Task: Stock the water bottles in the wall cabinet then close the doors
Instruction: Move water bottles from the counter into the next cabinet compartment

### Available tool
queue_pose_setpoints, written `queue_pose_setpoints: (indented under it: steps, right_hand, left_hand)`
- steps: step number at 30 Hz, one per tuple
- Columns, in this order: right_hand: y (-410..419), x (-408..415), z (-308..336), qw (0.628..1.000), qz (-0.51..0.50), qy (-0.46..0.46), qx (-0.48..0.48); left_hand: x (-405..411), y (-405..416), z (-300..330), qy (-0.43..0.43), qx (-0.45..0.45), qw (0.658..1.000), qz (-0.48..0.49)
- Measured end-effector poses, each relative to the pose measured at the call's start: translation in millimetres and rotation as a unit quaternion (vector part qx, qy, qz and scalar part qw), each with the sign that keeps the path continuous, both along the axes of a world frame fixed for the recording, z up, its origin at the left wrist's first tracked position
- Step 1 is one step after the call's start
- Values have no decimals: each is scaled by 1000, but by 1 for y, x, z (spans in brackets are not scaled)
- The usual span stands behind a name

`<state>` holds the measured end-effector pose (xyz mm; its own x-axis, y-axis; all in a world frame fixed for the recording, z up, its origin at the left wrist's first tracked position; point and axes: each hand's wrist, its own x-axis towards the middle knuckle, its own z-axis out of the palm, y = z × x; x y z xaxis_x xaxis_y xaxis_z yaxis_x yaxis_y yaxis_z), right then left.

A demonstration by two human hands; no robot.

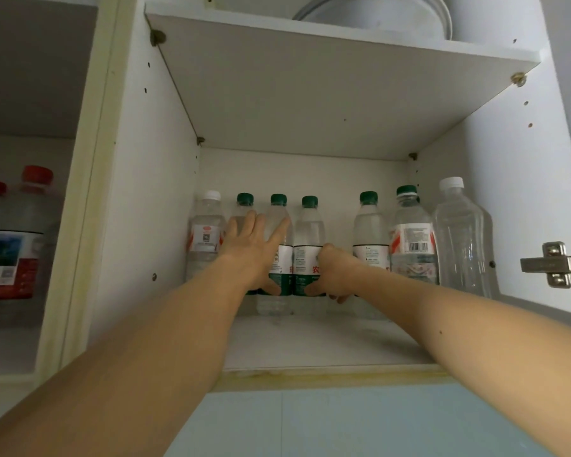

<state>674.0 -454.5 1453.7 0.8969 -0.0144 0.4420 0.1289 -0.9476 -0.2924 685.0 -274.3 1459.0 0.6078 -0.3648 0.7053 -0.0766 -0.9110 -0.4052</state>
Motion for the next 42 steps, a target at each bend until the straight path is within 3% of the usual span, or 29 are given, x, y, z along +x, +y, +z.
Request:
queue_pose_setpoints:
  steps: [7,13,18,23,26,29,34,42]
  right_hand:
    - [-9,-33,10,988,10,-100,-115]
    - [-42,-89,7,930,50,-296,-214]
    - [-87,-118,2,885,-57,-405,-224]
    - [-118,-127,-9,903,-163,-355,-177]
    - [-128,-127,-13,940,-136,-311,-36]
    - [-130,-126,-16,960,-106,-248,75]
    - [-137,-124,-21,963,-53,-200,172]
    - [-152,-125,-24,974,6,-121,191]
  left_hand:
    - [2,4,1,-4,-13,1000,-24]
    - [-4,0,5,-33,-33,997,-64]
    - [-24,-25,7,-72,-35,983,-162]
    - [-53,-53,16,-104,-78,946,-297]
    - [-68,-73,22,-51,-138,921,-361]
    - [-73,-100,25,55,-220,914,-337]
    - [-63,-145,28,215,-323,871,-301]
    - [-47,-180,29,239,-420,804,-346]
